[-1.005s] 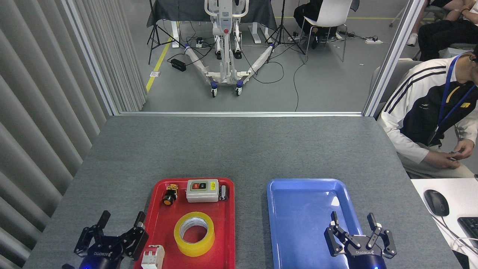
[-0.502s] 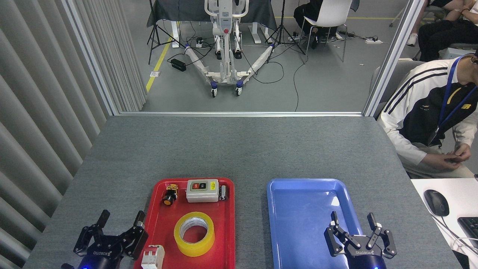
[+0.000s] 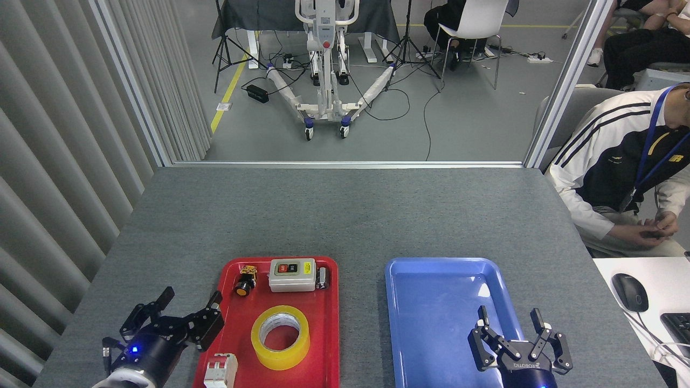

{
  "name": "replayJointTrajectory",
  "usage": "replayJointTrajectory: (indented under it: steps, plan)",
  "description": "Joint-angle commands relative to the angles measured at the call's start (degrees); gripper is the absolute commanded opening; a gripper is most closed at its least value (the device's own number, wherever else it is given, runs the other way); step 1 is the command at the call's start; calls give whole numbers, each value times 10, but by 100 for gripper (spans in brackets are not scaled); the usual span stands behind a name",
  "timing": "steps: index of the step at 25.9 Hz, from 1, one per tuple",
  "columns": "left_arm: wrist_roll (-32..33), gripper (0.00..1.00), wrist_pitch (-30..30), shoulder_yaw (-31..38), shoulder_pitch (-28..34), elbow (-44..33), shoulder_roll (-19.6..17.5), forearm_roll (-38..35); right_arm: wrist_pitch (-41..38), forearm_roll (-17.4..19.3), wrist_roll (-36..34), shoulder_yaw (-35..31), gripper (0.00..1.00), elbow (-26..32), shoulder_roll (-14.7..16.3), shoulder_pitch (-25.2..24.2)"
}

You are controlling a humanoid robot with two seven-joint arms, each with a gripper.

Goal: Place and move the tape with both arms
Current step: 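Reach the left gripper into the yellow tape roll's hole and grasp it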

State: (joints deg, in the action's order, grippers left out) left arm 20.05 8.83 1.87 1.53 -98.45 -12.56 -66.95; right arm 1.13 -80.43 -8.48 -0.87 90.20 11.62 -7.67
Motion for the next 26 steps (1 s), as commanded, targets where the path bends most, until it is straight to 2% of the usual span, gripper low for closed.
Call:
replayJointTrajectory:
  steps: [1,6,9,12,16,26]
  plan:
    - [112,99,-1,-18,-39,7,-2,1,-4,-1,4,-5,99,-2,2,6]
    - [123,99,-19,-88,-79,26,-2,-8,-4,-1,4,-10,99,-2,3,3]
    - [125,99,-27,-100,-94,61,3,-7,-5,0,3,-10,99,-2,2,1]
    - [127,99,-24,-145,-117,99,-1,-5,-5,0,2,-10,99,-2,2,-2]
    - [151,99,-22,-152,-128,129,1,-5,-6,0,2,-16,99,-1,4,-1]
    - [158,99,-26,-171,-149,188,7,-4,-10,-1,2,-16,99,1,5,-1]
